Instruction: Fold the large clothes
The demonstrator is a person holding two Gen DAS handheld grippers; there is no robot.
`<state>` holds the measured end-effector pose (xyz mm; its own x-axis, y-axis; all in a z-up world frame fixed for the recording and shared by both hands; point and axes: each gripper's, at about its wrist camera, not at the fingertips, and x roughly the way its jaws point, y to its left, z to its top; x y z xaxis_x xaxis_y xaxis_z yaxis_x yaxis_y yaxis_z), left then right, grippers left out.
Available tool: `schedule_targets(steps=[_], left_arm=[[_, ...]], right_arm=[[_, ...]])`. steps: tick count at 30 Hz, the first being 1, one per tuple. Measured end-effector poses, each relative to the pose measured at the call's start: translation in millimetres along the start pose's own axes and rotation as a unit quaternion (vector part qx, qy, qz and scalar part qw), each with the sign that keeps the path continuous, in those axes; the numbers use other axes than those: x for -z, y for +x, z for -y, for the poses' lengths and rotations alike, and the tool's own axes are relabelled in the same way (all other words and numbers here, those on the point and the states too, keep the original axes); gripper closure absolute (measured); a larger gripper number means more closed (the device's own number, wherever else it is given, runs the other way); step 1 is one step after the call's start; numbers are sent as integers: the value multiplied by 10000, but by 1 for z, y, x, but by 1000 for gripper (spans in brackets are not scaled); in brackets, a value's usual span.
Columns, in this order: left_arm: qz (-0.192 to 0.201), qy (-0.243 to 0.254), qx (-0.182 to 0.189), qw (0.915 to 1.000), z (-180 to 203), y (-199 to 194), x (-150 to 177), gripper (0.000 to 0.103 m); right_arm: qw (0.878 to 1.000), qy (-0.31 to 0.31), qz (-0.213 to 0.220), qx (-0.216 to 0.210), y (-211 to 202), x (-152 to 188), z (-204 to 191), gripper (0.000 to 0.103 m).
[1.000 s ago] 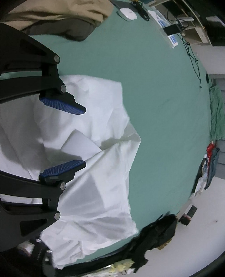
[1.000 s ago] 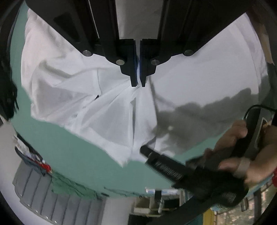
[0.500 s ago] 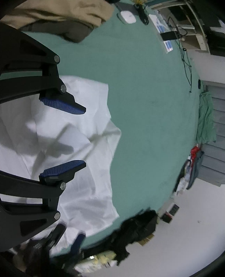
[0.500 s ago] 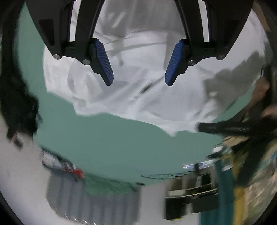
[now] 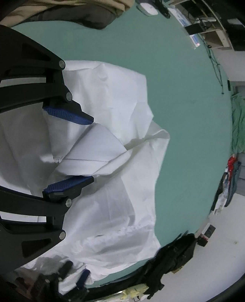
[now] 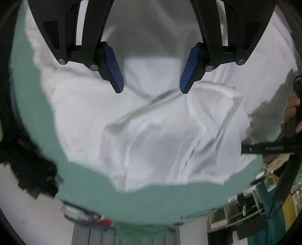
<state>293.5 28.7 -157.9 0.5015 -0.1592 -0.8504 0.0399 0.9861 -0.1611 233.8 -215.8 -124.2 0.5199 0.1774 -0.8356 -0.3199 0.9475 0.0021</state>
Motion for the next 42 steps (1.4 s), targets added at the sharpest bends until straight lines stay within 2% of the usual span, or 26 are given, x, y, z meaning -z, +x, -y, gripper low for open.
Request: schedule_targets(steps=[3, 6, 8, 10, 13, 15, 16, 17, 18, 21, 23, 26, 29, 33, 37, 42], left_arm=[[352, 15, 63, 9994, 5, -16, -1, 45], [826, 85, 61, 9965, 11, -30, -6, 45], [1129, 111, 105, 9935, 15, -37, -16, 45], [1323, 51, 151, 9911, 14, -37, -29, 45], [1217, -107, 154, 9924, 12, -18, -45, 45], [823, -208, 168, 9962, 10, 0, -52, 45], [482, -215, 176, 9985, 10, 14, -54, 45], [82, -85, 230, 9997, 14, 29, -52, 45], [-22, 15, 254, 9997, 15, 35, -49, 45], [170, 283, 110, 9994, 20, 34, -40, 45], [308, 257, 55, 9992, 21, 28, -40, 45], [532, 66, 17, 9986, 16, 11, -38, 45], [758, -172, 2, 9970, 8, -11, -27, 45], [1001, -558, -406, 9926, -4, -45, -6, 45], [906, -1061, -359, 9896, -22, -70, 17, 45], [778, -1351, -646, 9857, -43, -98, 67, 45]], right_arm=[[9986, -143, 488, 143, -13, -15, 11, 41], [9961, -322, 817, -56, -11, -40, 13, 42], [9923, -592, 1081, -152, -4, -59, 9, 52], [9892, -817, 1214, -88, 7, -75, 1, 54], [9899, -816, 1161, -55, 31, -97, -9, 55], [9929, -773, 906, -28, 50, -103, -8, 55], [9940, -783, 762, -25, 59, -103, -10, 55], [9948, -822, 593, -13, 68, -101, -11, 55], [9954, -868, 407, -11, 78, -96, -10, 55], [9959, -789, 426, -74, 78, -84, -2, 55], [9961, -769, 422, -53, 71, -83, -1, 55], [9969, -674, 391, -56, 52, -77, 5, 55], [9960, -779, 425, 122, 22, -62, 11, 55], [9965, -723, 339, 245, -7, -38, 29, 53], [9965, -633, 279, 467, -38, -7, 59, 52], [9975, -355, 210, 579, -73, 28, 96, 50]])
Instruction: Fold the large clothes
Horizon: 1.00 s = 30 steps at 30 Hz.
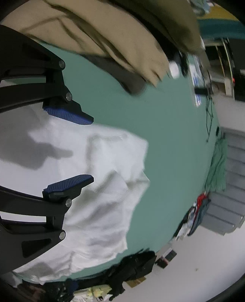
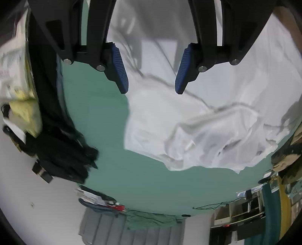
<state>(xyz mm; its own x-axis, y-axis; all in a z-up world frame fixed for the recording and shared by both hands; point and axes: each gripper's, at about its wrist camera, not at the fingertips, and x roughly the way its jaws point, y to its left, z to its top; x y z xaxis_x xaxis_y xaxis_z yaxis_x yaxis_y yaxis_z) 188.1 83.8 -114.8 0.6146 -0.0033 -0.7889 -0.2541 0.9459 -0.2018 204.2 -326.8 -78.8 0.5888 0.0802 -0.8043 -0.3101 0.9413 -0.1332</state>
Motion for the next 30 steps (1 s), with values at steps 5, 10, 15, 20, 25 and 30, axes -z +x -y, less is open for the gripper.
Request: schedule_targets(steps=[5, 10, 15, 20, 25, 30], left_arm=[[-262, -309, -262, 9988, -35, -19, 35, 45], [-412, -405, -361, 9977, -55, -33, 57, 45], [-691, -444, -411, 9958, -65, -39, 79, 45], [-997, -313, -444, 9935, -68, -33, 99, 45], [-1080, -145, -514, 9927, -70, -33, 109, 45], [-1204, 190, -519, 9912, -66, -31, 118, 41]], right_arm=[[9999, 79, -102, 87, -20, 32, 28, 45], [9990, 217, -362, 166, -30, 62, 53, 40], [9947, 486, -808, 400, -23, 89, 81, 40], [9873, 1216, -1026, -5, -17, 97, 110, 39], [9772, 1286, -1581, -593, 8, 105, 108, 39], [9739, 1203, -1704, -899, 11, 110, 99, 56]])
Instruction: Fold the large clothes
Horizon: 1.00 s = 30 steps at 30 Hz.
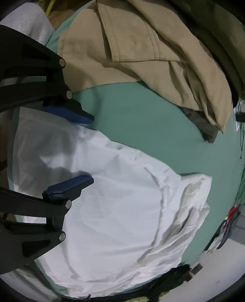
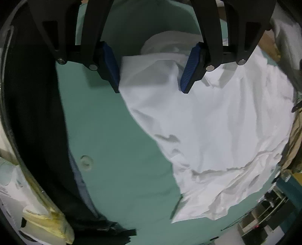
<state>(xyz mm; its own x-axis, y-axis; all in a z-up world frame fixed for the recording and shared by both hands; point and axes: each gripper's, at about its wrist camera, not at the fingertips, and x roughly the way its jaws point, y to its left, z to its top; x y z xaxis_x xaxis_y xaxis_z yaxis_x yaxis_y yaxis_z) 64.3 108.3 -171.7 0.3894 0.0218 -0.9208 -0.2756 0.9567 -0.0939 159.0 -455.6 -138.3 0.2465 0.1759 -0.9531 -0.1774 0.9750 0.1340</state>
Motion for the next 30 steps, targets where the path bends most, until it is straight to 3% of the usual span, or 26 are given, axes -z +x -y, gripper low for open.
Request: schedule_targets(steps=[1, 2, 3, 8, 9, 11, 13, 17, 20, 22, 25, 26, 27, 28, 29, 30], left_arm=[[-20, 58, -9, 10000, 1, 0, 1, 40], [-35, 123, -24, 9999, 2, 1, 2, 40], [-52, 170, -37, 9998, 3, 1, 2, 39], [-109, 364, -163, 9991, 8, 1, 5, 40], [-102, 462, -205, 9987, 11, 0, 7, 47], [-102, 730, -20, 9973, 21, -4, 10, 101], [-93, 855, -4, 9963, 24, -8, 8, 100], [342, 645, -116, 9973, 1, -33, -7, 101], [349, 567, -133, 9977, -11, -36, -19, 100], [141, 565, -80, 9983, -12, -28, -26, 100], [-240, 514, 49, 9984, -15, -16, -22, 98], [-286, 423, 124, 9986, -18, -15, -19, 95], [-377, 351, 204, 9985, -21, -14, -16, 92], [-461, 272, 245, 9983, -22, -13, -11, 81], [-493, 203, 275, 9982, -24, -14, -8, 62], [-502, 145, 306, 9982, -25, -15, -5, 53]], right_arm=[[9999, -27, -34, -105, 0, 2, -2, 67], [9999, -48, -40, -161, 0, 4, -3, 86], [9996, -82, -60, -265, -1, 6, -5, 99], [9993, -176, 4, -321, -9, 17, -14, 100], [9995, -138, 69, -281, -11, 17, -14, 100], [9994, -42, 265, -226, -20, 20, -11, 100], [9987, 44, 471, -162, -30, 24, -7, 100], [9962, 1, 848, 196, -50, 25, 5, 100], [9956, -32, 915, 207, -54, 21, 10, 100], [9967, -25, 789, 210, -49, 16, 8, 100], [9996, -90, 258, 122, -32, 17, 2, 96], [9998, -97, 133, 147, -28, 19, 1, 91], [9998, -74, 67, 174, -27, 21, 3, 78], [9998, -16, 75, 167, -28, 22, 6, 71], [9998, 68, 139, 141, -32, 23, 10, 53], [9995, 169, 227, 129, -36, 23, 16, 40]])
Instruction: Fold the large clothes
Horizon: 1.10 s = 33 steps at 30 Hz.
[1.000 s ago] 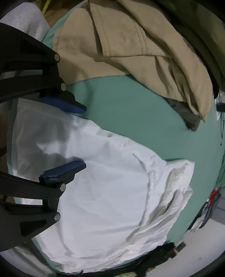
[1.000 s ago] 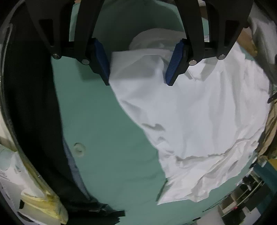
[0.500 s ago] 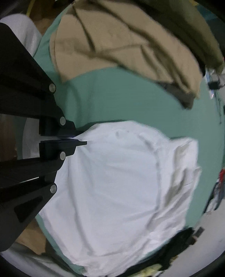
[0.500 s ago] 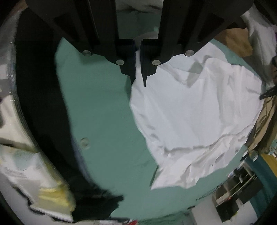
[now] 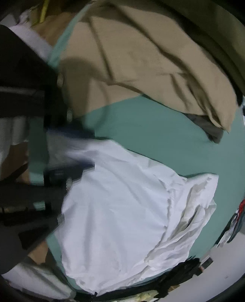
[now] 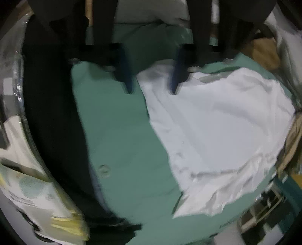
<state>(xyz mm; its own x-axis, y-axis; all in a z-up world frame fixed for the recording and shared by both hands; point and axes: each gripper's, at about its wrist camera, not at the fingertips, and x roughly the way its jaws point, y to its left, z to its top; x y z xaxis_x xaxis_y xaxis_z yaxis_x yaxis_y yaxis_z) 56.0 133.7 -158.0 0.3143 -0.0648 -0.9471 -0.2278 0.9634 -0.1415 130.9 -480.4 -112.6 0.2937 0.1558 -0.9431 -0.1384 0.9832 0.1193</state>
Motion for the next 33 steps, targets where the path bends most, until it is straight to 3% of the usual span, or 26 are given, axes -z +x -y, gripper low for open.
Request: schedule_targets(steps=[1, 4, 7, 8, 9, 10, 12, 13, 14, 15, 16, 19, 24, 30, 33], left_arm=[[17, -24, 51, 10000, 0, -2, 3, 48], [-82, 66, 144, 9998, 2, -4, 12, 47], [-139, 205, 7, 9997, 9, 1, 14, 46], [-142, 281, -111, 9994, 13, 3, 13, 46], [-152, 368, -217, 9990, 17, 5, 13, 46], [-155, 447, -296, 9984, 20, 6, 13, 46], [-177, 681, -434, 9966, 29, 8, 15, 46], [-177, 787, -442, 9958, 33, 8, 17, 55], [-153, 912, -445, 9947, 37, 8, 18, 78], [-139, 959, -402, 9945, 40, 8, 19, 93], [-159, 972, -266, 9948, 42, 9, 20, 98], [82, 1031, -338, 9941, 45, 2, 22, 99], [640, 823, -314, 9941, 40, -26, 20, 99], [1172, 468, -18, 9920, 35, -67, -1, 99], [1579, 489, 192, 9861, 44, -84, -8, 99]], right_arm=[[9998, 152, 131, 10, -6, -2, 9, 38], [9988, 423, 191, -172, -9, -7, 28, 38], [9958, 451, 184, -769, -1, -8, 31, 39], [9946, 490, 67, -910, 7, -8, 30, 48], [9938, 457, -122, -1006, 16, -7, 28, 72], [9933, 388, -250, -1056, 21, -6, 24, 82], [9937, 174, -329, -1056, 22, -5, 15, 86], [9937, 38, -382, -1051, 22, -4, 10, 87], [9934, -86, -449, -1057, 23, -3, 5, 93], [9931, -197, -495, -1042, 24, -2, 1, 99], [9930, -307, -525, -1014, 25, -1, -4, 99], [9941, -502, -391, -881, 21, 1, -16, 100], [9964, -326, 295, -729, -6, 3, -15, 100], [9923, -245, 879, -833, -41, -5, -15, 100], [9885, -177, 1170, -946, -55, -17, -15, 100]])
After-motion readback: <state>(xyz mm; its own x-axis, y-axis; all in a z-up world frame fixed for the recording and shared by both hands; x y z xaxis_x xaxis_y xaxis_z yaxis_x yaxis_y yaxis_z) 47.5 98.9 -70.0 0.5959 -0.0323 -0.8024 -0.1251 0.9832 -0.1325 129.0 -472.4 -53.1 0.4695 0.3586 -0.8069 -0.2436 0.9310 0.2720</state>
